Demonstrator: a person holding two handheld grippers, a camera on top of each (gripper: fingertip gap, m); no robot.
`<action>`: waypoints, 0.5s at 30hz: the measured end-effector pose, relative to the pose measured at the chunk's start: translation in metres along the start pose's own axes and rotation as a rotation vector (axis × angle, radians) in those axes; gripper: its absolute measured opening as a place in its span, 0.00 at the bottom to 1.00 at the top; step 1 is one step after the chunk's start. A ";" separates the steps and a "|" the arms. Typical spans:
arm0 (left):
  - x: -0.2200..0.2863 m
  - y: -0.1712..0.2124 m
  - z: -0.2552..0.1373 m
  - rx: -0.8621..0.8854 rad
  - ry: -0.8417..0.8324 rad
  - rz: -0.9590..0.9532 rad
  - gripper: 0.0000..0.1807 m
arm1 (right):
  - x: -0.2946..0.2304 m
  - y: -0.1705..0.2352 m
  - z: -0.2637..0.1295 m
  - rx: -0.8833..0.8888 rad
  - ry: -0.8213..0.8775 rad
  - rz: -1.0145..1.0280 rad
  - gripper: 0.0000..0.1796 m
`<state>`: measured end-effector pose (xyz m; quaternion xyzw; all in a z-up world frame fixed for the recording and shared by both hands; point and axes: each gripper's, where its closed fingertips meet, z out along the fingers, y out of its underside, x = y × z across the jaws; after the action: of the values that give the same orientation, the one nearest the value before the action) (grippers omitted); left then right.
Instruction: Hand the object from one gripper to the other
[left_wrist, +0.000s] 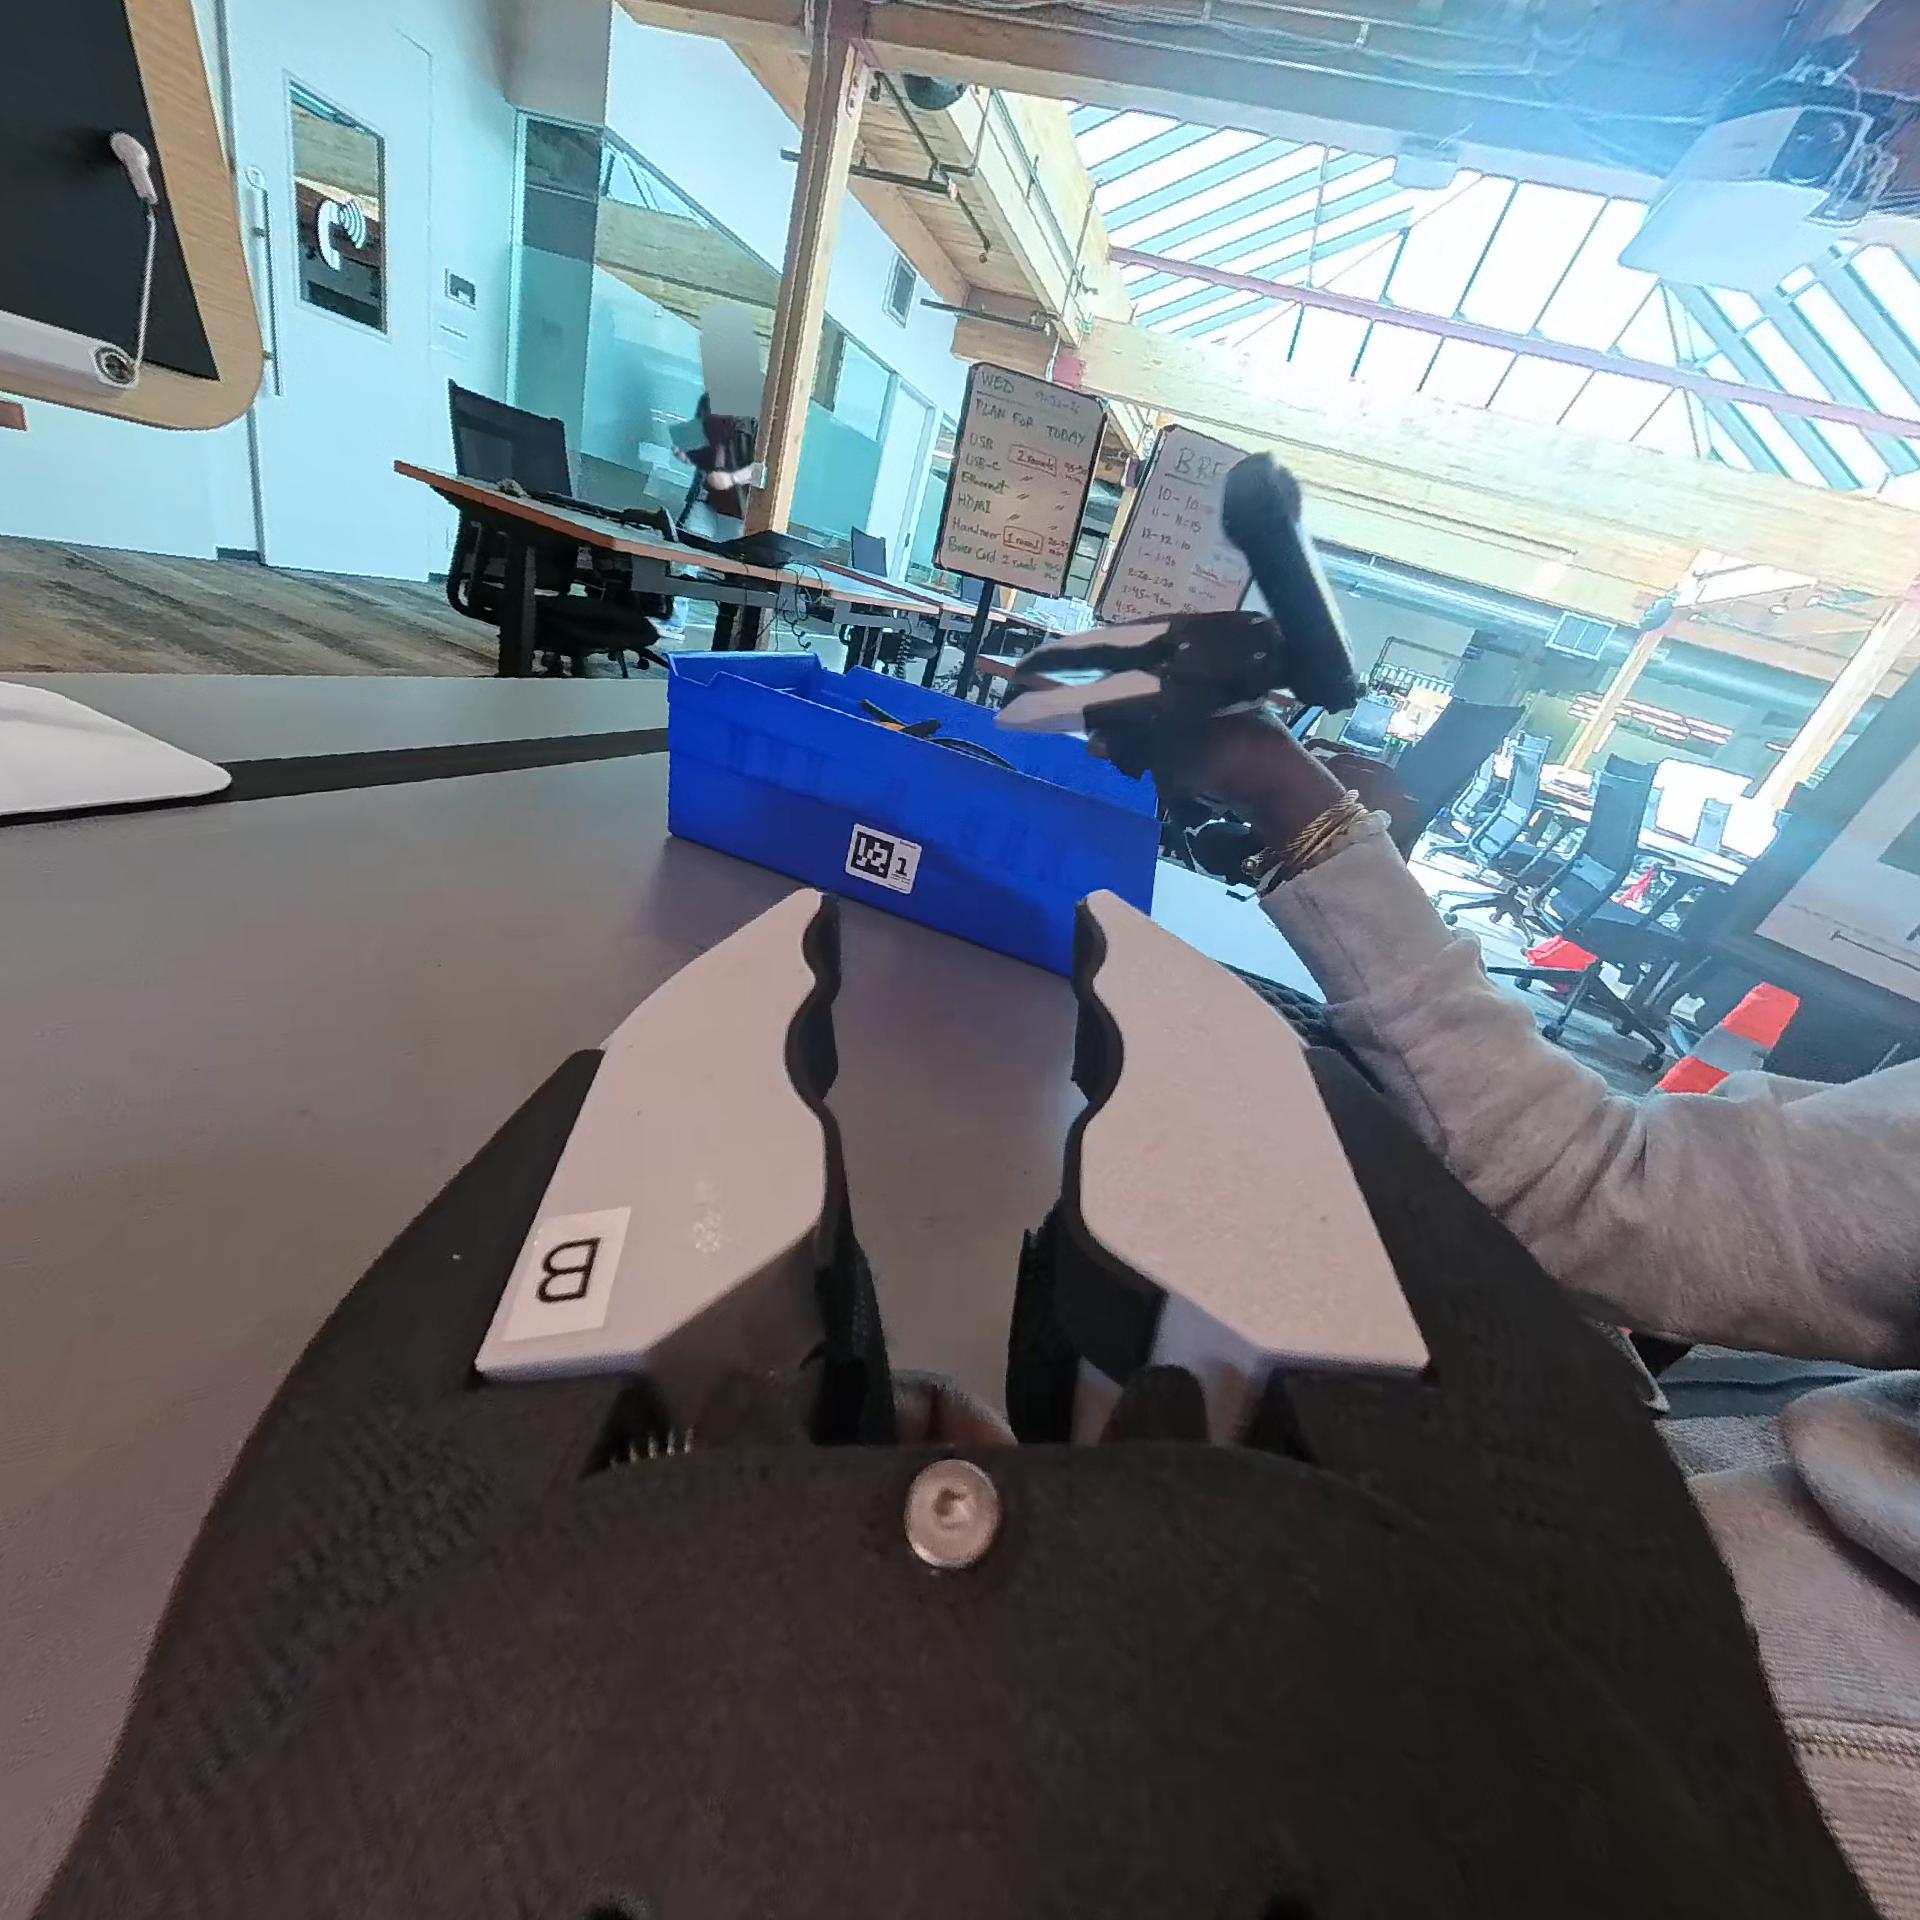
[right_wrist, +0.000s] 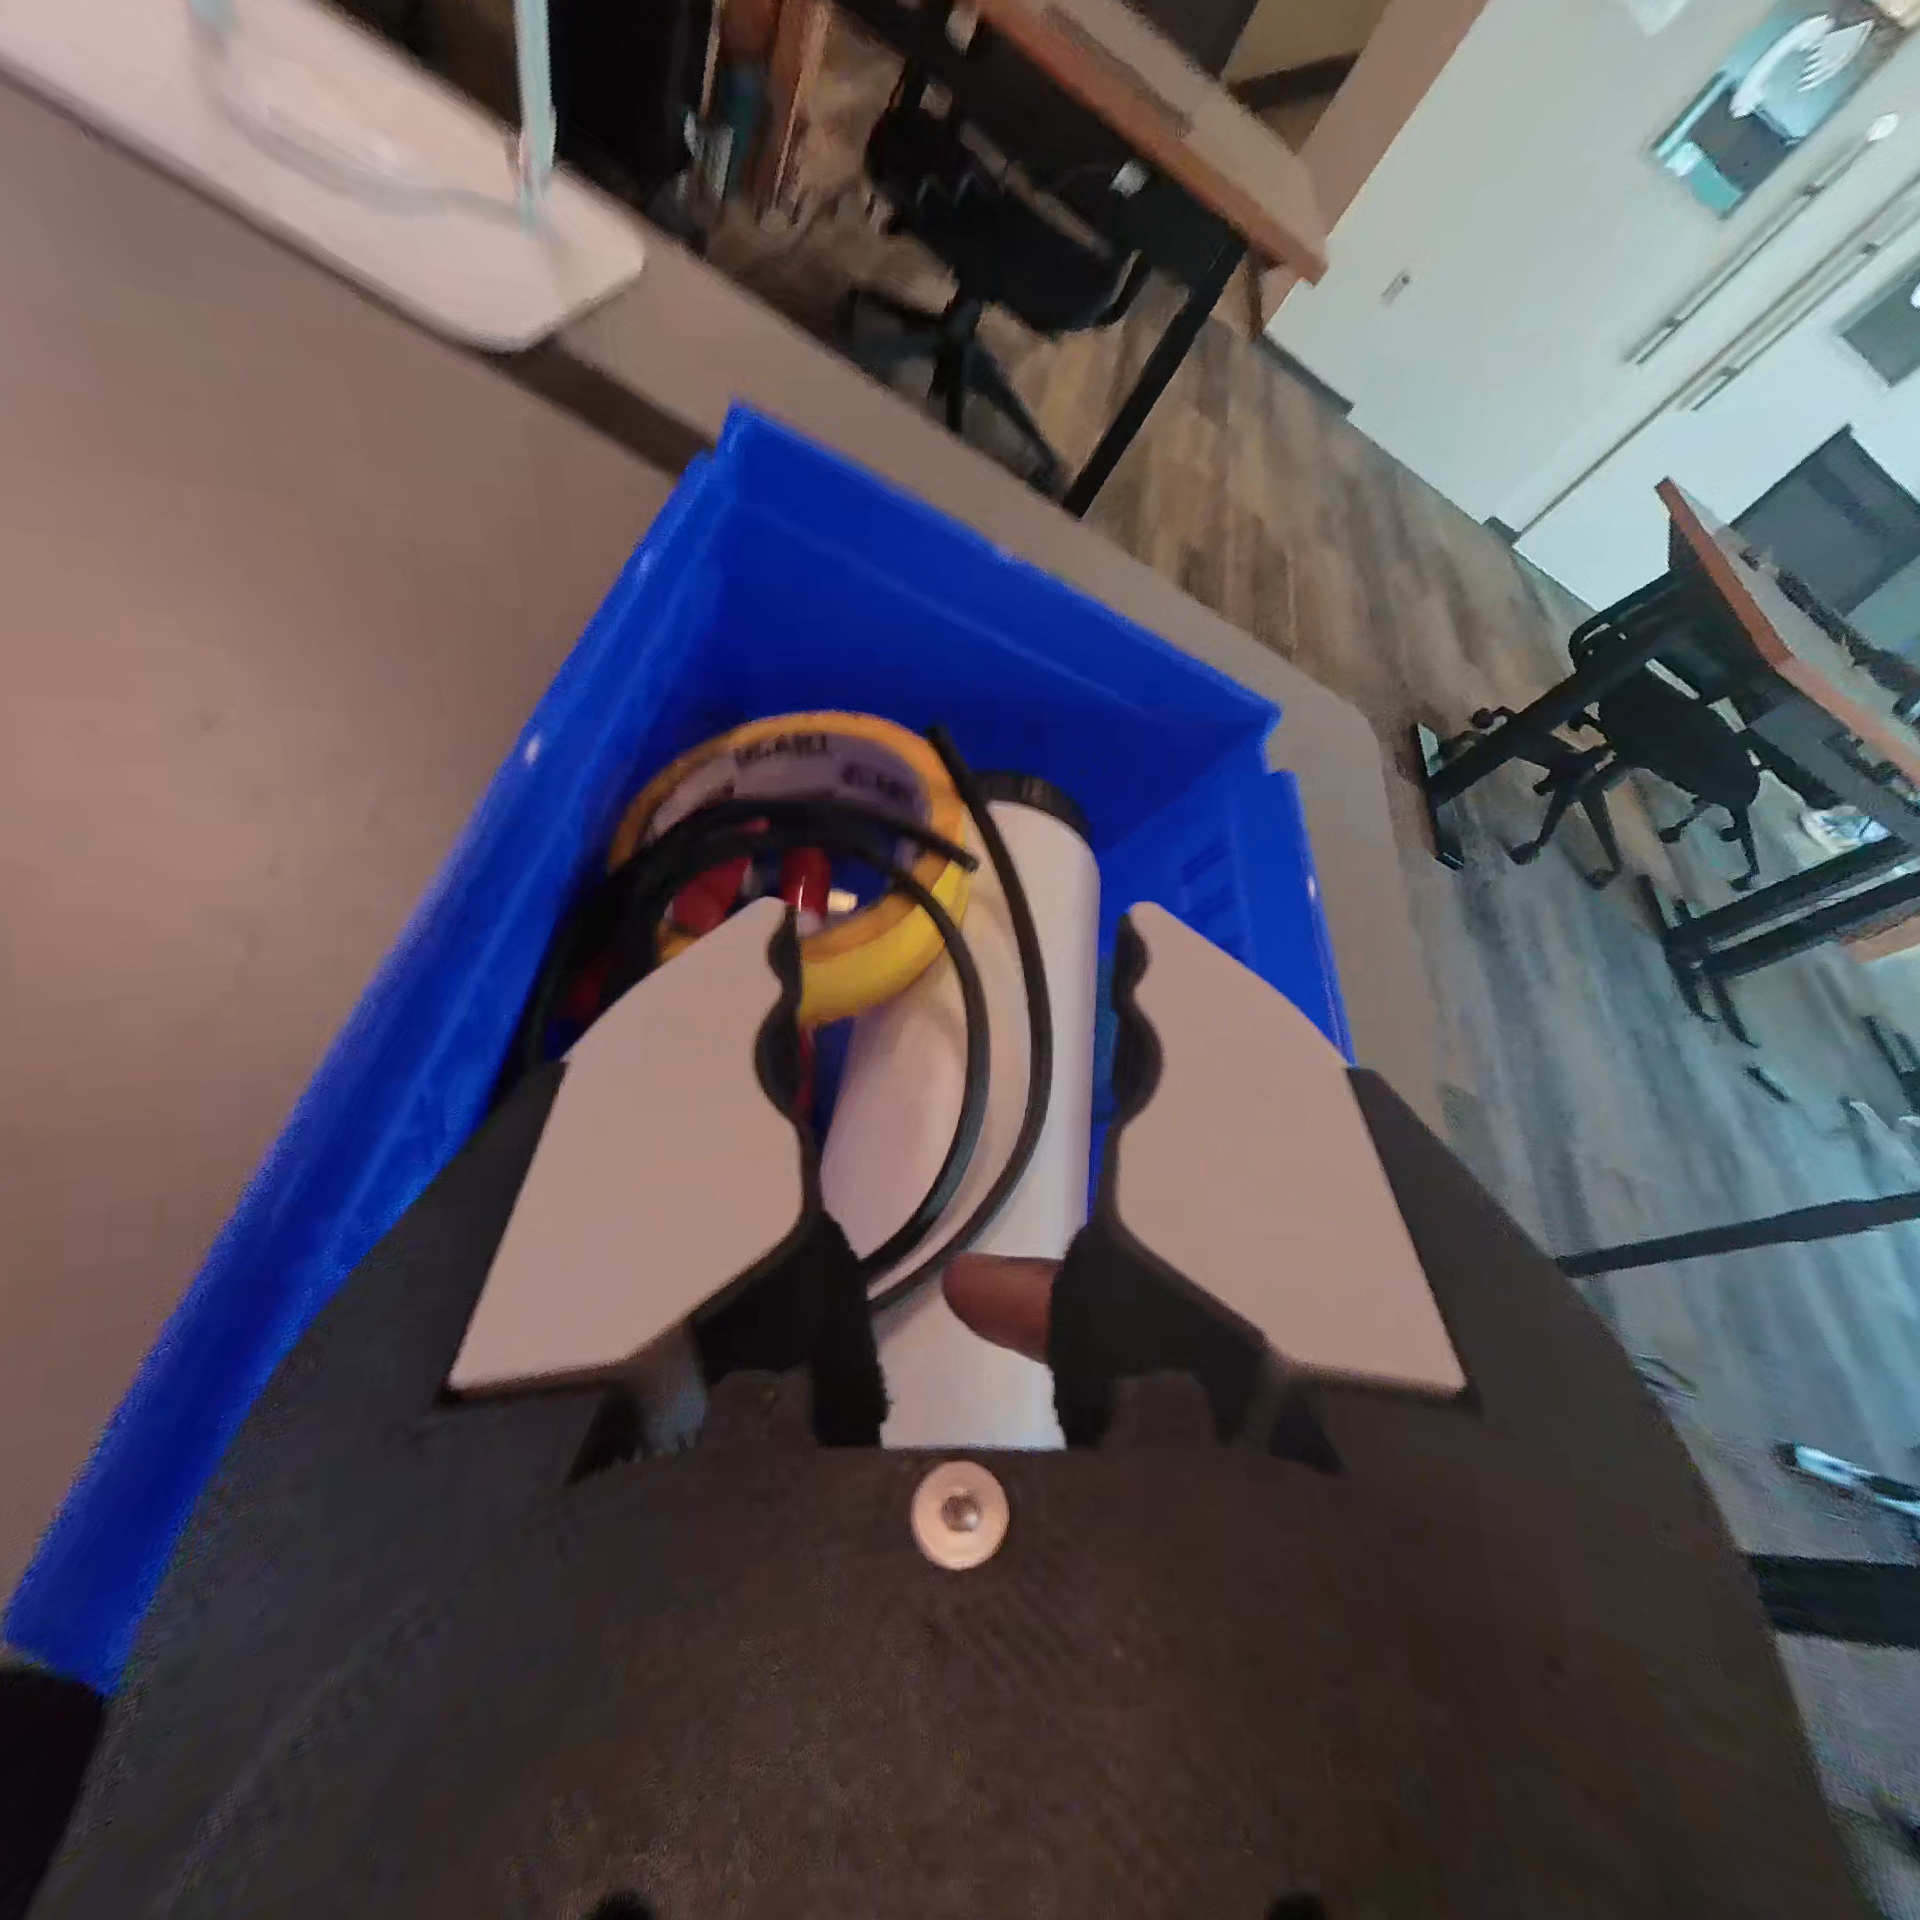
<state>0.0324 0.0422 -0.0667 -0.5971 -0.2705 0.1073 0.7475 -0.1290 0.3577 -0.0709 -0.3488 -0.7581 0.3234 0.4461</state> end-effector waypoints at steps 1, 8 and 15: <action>0.000 0.000 0.000 -0.001 -0.003 0.002 0.23 | 0.004 -0.007 -0.003 0.048 0.008 0.054 0.37; 0.001 -0.004 0.000 -0.012 -0.036 0.070 0.25 | 0.028 -0.112 -0.092 0.965 0.057 0.386 0.62; -0.027 -0.052 -0.060 -0.076 -0.315 0.222 0.33 | 0.001 -0.146 -0.159 1.377 0.104 0.315 0.62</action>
<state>0.0330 -0.0346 -0.0333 -0.6268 -0.3205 0.2707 0.6566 -0.0212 0.3069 0.1089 -0.1078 -0.2995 0.7728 0.5490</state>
